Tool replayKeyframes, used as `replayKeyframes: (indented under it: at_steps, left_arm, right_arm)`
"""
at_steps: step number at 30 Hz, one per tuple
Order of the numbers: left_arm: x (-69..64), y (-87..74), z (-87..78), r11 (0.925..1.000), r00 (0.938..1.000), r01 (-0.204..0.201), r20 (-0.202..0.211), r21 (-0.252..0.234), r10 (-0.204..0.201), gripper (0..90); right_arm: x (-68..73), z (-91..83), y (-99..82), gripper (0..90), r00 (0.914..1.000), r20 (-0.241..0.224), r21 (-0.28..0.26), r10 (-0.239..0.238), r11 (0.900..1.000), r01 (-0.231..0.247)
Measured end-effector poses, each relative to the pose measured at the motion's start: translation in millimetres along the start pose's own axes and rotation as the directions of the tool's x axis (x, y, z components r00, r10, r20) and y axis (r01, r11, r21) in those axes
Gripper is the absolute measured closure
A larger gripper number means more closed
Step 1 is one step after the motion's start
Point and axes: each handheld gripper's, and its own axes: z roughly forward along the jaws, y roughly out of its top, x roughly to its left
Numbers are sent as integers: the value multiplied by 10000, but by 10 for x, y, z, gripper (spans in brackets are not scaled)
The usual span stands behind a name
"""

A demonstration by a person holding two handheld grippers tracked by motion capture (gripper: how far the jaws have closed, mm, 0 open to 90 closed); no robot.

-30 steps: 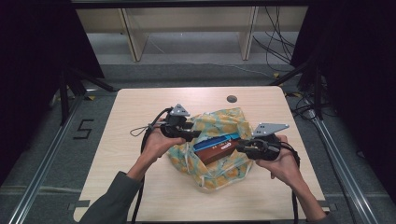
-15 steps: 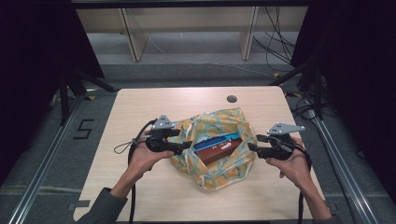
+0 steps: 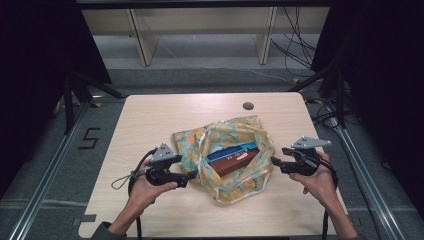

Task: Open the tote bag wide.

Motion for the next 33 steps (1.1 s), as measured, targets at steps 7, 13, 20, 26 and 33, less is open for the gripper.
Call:
replayKeyframes:
  at_steps: [7, 13, 20, 26, 33]
  left_arm:
    - [-95, -182, -62, 9997, 9997, -232, -14, 55, 232, 184]
    - [-135, -378, -27, 9991, 9995, -312, 21, 286, 311, 158]
    - [-151, -601, -22, 9986, 9984, -473, -287, 245, 480, 158]
    - [-161, -710, -64, 9972, 9969, -566, -516, 498, 591, 158]
    - [-180, -774, -69, 9973, 9970, -557, -508, 487, 582, 158]
  right_arm:
    - [-54, -23, -112, 410, 9999, 97, 33, -106, 9999, 106]
    - [-34, -47, -196, 389, 10000, 47, 15, -54, 10000, 54]
    - [110, -91, -381, 382, 9998, -106, 214, 156, 9997, -153]
    - [242, -103, -578, 375, 9999, -128, 490, 58, 9988, -51]
    - [319, -158, -734, 359, 9990, -268, 592, -353, 9976, 369]
